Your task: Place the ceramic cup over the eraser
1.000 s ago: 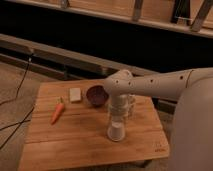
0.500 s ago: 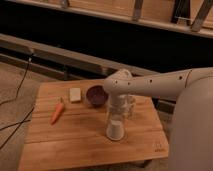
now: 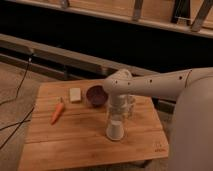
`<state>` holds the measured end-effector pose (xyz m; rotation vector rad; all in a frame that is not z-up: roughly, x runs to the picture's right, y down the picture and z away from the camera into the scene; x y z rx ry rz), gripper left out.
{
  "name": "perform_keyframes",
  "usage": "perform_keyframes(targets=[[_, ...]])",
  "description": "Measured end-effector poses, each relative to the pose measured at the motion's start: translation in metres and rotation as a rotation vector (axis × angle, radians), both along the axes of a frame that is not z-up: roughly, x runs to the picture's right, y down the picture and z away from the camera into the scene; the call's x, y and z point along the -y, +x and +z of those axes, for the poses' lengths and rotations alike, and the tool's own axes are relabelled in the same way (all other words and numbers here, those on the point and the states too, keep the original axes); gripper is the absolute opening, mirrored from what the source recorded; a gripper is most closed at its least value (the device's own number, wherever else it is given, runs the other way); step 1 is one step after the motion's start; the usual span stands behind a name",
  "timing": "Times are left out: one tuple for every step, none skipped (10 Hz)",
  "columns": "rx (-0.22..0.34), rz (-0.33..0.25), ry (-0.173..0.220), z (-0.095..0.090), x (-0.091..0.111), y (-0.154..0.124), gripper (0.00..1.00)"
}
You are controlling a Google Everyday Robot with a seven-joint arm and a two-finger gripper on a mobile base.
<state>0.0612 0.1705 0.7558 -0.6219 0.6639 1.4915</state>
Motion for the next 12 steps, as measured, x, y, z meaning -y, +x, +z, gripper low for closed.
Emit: perform_keyframes(targets=[[0.0, 0.0, 0.0, 0.0, 0.0, -0.0001, 0.78], [0.0, 0.0, 0.0, 0.0, 0.0, -0.0001, 0.8], [0.0, 0.0, 0.0, 0.0, 0.0, -0.0001, 0.8], [0.0, 0.0, 0.0, 0.0, 0.0, -0.0001, 0.8], [0.0, 0.0, 0.0, 0.0, 0.0, -0.0002, 0.8], [0.002, 0.002, 0.003, 0.0005, 0.0005, -0.0009, 0.8], [0.002, 0.002, 0.003, 0.0006, 0.0005, -0.0009, 0.8], [0.002, 0.002, 0.002, 0.0005, 0.0004, -0.0008, 0.8], [0.002, 0.001, 0.002, 0.0004, 0.0003, -0.0007, 0.8], [0.001, 0.001, 0.001, 0.0003, 0.0002, -0.0005, 0.8], [0.001, 0.001, 0.001, 0.0002, 0.0001, -0.0004, 0.8], [0.001, 0.001, 0.001, 0.0002, 0.0001, -0.0003, 0.8]])
